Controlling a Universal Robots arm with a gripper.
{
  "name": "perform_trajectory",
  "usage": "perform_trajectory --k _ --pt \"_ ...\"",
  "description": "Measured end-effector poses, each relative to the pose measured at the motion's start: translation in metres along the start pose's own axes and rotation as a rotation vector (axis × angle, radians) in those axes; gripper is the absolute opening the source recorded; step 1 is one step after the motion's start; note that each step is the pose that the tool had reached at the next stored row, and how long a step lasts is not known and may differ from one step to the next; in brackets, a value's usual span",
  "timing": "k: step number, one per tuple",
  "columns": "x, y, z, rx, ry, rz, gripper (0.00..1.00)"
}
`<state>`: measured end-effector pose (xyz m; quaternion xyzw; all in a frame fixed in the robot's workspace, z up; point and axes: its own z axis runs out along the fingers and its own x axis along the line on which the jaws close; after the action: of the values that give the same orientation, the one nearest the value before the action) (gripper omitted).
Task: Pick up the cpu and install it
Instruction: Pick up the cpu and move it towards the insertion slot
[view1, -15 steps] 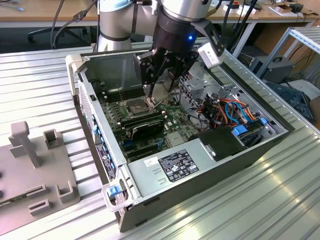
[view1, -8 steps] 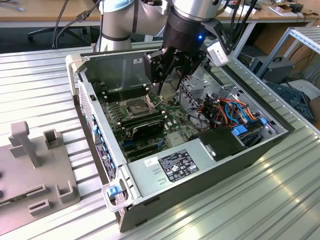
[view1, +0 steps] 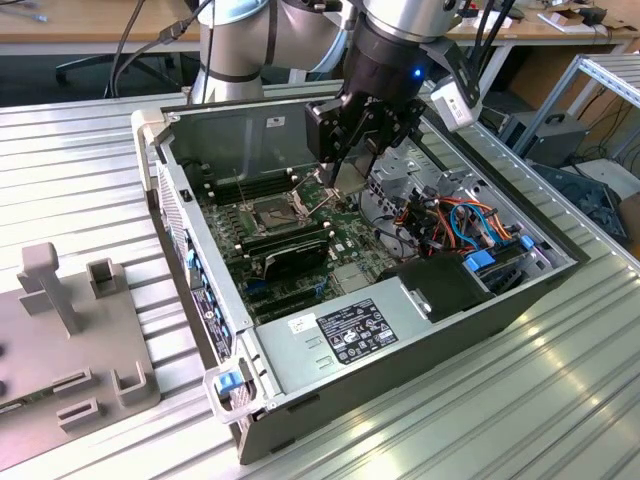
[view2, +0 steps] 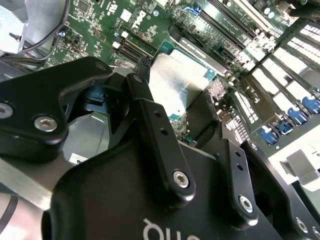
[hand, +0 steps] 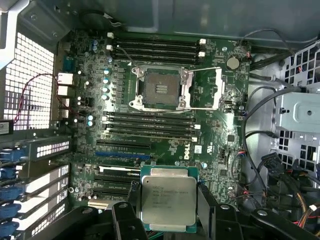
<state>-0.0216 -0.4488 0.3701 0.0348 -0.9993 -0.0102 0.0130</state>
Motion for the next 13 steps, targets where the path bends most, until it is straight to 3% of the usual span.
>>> perform_trajectory --k 5,13 --pt "-0.0004 0.0006 0.0001 -0.0001 0.0000 0.000 0.55" --pt "-0.0013 0.0140 0.0016 -0.0002 0.0000 0.000 0.55"
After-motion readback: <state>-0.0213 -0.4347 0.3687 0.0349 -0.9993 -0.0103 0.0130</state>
